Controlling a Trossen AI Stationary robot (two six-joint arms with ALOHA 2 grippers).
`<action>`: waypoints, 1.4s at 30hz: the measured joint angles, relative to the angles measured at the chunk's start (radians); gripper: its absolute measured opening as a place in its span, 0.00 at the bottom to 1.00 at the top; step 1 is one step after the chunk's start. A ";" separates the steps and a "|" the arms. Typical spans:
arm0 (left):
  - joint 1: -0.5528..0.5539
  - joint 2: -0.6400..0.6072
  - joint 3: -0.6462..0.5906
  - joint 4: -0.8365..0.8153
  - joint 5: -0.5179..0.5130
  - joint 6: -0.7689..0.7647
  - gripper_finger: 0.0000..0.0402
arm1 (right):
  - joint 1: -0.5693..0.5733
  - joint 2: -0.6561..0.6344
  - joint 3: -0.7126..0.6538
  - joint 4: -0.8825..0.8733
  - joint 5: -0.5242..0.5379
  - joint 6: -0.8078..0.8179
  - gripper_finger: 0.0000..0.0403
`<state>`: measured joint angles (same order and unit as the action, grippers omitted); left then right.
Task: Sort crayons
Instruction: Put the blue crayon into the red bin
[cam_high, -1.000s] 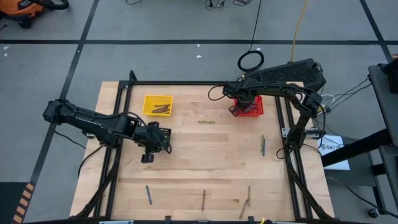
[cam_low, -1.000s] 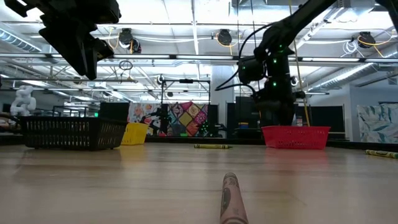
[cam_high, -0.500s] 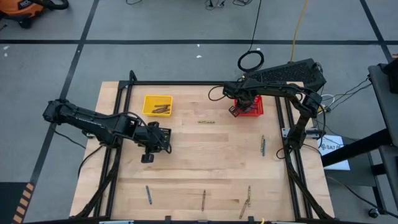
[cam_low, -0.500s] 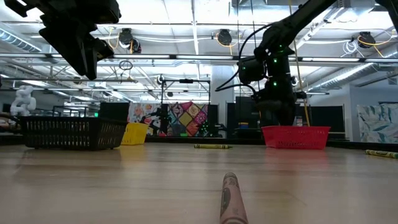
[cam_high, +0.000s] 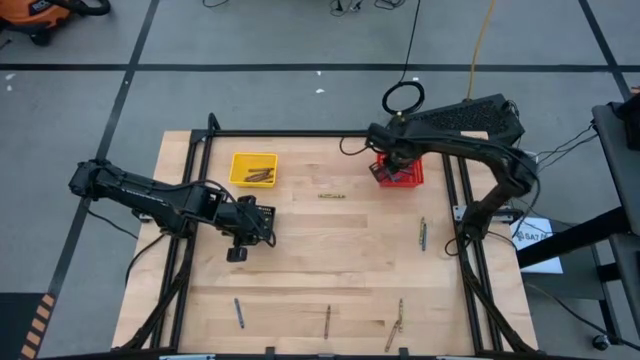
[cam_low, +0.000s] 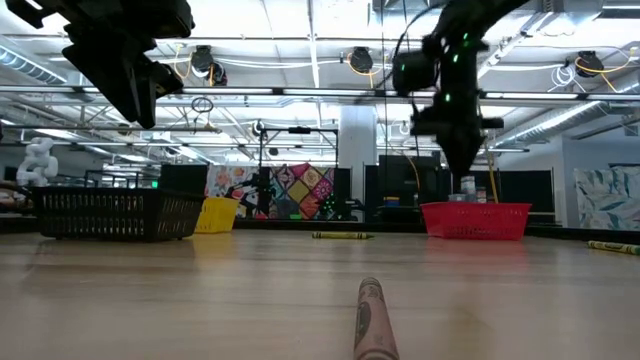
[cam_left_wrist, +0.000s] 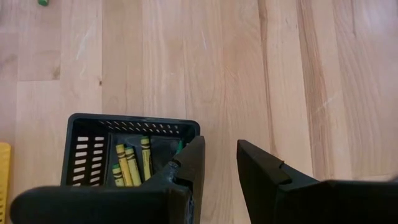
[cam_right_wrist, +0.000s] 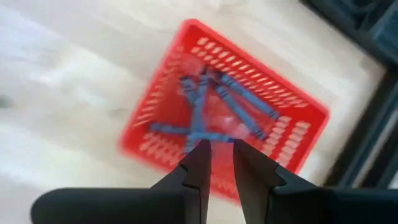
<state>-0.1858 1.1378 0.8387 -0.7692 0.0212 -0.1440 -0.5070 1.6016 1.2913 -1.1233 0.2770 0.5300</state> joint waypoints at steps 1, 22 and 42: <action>0.000 0.000 0.000 0.000 0.000 0.000 0.23 | 0.009 -0.027 0.002 -0.003 -0.023 0.023 0.14; 0.000 0.000 0.000 -0.003 0.000 0.002 0.23 | 0.345 -0.166 0.002 -0.260 -0.129 0.594 0.14; 0.000 0.000 0.000 -0.008 0.000 0.002 0.23 | 0.643 -0.166 -0.348 -0.162 -0.254 0.996 0.14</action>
<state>-0.1856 1.1381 0.8383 -0.7773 0.0212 -0.1417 0.1361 1.4361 0.9429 -1.2848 0.0228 1.5257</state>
